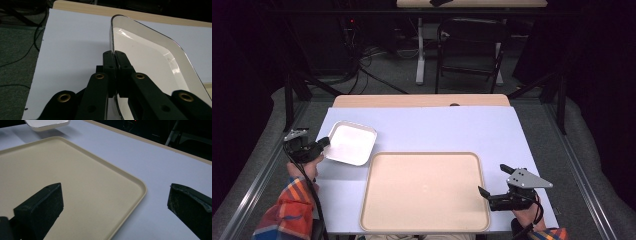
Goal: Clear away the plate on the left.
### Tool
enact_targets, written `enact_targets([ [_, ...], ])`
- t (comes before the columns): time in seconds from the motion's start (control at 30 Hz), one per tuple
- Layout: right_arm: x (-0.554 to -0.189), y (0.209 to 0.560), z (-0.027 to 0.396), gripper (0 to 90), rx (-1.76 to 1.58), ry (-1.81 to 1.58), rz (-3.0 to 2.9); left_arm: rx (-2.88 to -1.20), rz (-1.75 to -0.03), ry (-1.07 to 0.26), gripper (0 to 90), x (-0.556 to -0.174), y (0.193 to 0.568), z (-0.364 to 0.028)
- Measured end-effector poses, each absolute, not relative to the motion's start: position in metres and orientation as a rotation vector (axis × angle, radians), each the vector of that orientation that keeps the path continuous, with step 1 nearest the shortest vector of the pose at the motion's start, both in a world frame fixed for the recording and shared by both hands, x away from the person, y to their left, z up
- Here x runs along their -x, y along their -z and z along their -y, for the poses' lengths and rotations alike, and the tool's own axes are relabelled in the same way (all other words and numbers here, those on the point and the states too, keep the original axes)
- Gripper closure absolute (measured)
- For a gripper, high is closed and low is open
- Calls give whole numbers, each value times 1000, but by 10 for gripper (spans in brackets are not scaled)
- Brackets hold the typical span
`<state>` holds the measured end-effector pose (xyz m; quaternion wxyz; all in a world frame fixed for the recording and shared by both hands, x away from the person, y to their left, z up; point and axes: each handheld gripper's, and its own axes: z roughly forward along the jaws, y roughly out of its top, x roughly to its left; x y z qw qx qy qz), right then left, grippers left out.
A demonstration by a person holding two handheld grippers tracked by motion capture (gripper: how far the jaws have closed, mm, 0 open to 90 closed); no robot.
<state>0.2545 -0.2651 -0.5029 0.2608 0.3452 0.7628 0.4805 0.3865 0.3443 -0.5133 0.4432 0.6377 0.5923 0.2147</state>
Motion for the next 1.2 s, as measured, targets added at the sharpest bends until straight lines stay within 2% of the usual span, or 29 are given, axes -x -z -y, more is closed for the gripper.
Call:
enact_targets([
  [1.2,-280,502,218,0,-1090,-1316,-2147,-1611,-1280,-469,883,-357,493,-279],
])
